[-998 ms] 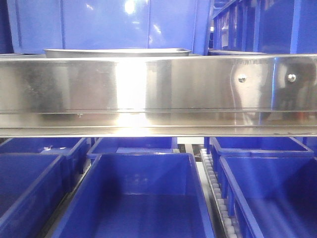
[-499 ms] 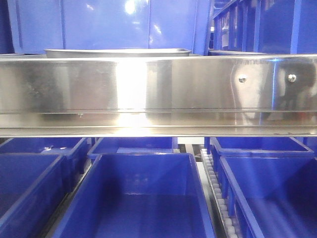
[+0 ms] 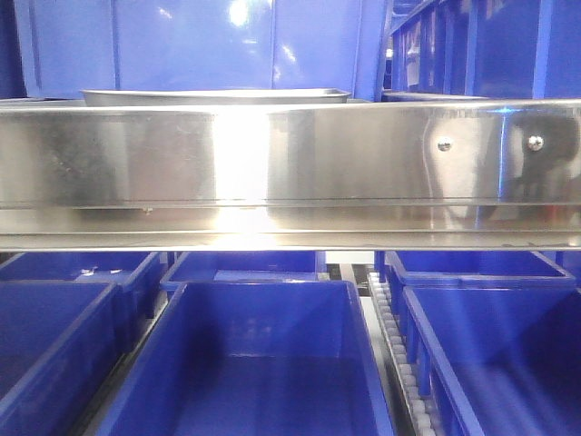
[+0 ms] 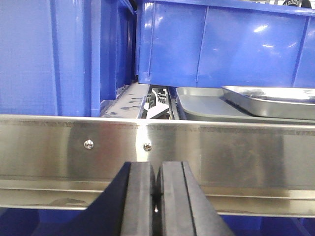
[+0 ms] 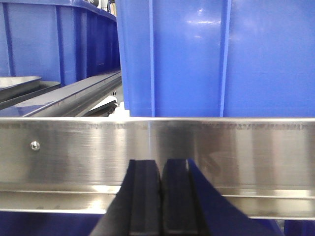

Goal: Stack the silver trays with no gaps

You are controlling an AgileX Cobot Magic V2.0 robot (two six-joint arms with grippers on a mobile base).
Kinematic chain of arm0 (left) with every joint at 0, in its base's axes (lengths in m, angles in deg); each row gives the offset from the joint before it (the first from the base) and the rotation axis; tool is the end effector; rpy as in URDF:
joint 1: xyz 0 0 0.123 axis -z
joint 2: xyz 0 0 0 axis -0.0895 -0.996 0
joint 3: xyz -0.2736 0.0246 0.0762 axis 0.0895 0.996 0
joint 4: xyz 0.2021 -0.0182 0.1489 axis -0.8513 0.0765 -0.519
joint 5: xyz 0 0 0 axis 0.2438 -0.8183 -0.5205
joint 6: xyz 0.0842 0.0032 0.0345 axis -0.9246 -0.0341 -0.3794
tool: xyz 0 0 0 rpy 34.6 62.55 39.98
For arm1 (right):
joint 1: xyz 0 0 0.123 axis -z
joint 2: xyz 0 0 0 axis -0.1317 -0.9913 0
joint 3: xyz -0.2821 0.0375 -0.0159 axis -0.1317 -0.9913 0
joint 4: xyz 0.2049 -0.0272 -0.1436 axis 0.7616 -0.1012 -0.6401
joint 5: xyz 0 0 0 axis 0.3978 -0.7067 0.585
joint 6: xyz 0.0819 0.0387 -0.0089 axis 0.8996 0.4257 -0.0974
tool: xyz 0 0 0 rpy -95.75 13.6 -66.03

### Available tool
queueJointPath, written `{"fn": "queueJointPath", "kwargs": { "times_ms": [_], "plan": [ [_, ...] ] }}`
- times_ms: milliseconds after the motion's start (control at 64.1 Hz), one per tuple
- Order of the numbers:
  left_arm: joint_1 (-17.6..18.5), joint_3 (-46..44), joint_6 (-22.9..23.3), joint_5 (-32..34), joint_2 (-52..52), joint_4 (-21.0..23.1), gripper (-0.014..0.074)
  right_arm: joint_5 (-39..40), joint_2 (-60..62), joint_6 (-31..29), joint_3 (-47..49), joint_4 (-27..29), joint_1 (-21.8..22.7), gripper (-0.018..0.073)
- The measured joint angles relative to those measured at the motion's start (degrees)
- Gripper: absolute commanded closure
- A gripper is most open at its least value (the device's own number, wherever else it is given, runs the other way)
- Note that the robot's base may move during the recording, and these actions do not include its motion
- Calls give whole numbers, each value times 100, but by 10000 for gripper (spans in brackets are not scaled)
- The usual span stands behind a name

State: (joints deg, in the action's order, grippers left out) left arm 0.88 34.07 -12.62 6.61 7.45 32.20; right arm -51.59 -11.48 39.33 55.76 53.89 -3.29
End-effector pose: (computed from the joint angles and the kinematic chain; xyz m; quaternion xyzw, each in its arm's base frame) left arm 0.0567 -0.0053 0.2054 0.0352 0.7048 -0.0339 0.7077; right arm 0.0571 -0.0035 0.2025 0.0444 0.7172 -0.0032 0.6955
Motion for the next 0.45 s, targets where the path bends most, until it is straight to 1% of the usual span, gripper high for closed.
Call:
{"fn": "queueJointPath", "kwargs": {
  "times_ms": [452],
  "plan": [
    [0,0,0,0,0,0,608,0,0,0,0,0,0,638]
  ]
}}
